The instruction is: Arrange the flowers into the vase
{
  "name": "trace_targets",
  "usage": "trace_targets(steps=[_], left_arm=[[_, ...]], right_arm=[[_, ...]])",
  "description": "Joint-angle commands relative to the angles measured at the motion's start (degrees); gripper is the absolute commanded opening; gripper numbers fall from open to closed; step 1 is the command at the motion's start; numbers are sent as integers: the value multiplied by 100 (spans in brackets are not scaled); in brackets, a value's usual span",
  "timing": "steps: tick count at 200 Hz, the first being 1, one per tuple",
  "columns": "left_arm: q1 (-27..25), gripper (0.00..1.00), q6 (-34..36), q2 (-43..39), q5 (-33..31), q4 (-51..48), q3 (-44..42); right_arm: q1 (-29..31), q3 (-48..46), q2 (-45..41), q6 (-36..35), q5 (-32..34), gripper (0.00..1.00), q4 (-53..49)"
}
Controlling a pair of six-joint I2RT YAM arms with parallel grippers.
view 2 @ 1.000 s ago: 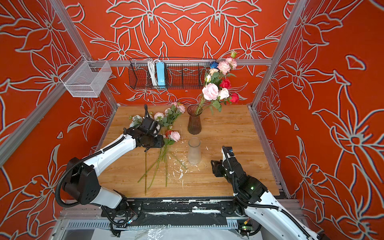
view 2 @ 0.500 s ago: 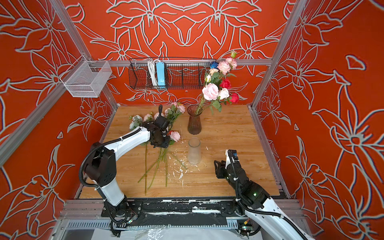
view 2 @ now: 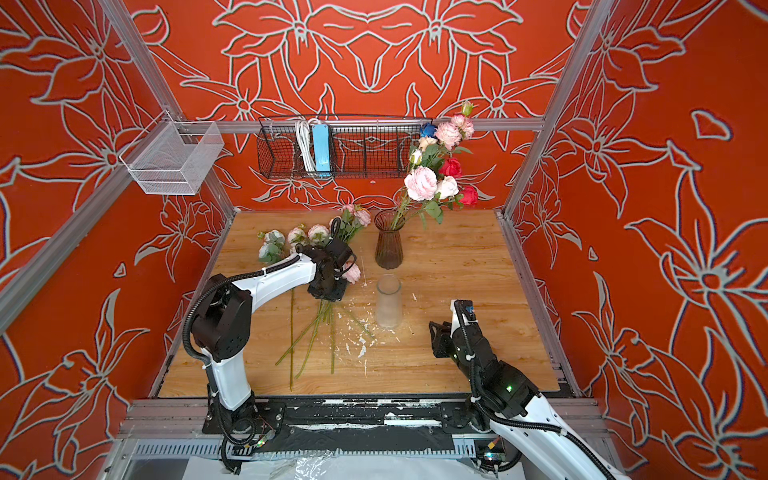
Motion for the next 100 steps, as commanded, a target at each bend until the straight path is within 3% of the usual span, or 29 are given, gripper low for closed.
trace_targets(steps=[1, 31, 66, 100], left_arm=[[-6, 16, 33, 160, -91, -142, 68], [-6, 14, 80, 178, 34, -92, 63], [-6, 0, 86, 117, 72, -177, 148], [-6, 0, 76, -249, 65, -300, 221]], right_arm=[[13, 0, -68, 4, 121, 44, -95], [15, 8, -169, 10, 173, 44, -166], [13, 1, -322, 11, 239, 43, -260], [15, -3, -373, 20, 261, 43, -269]])
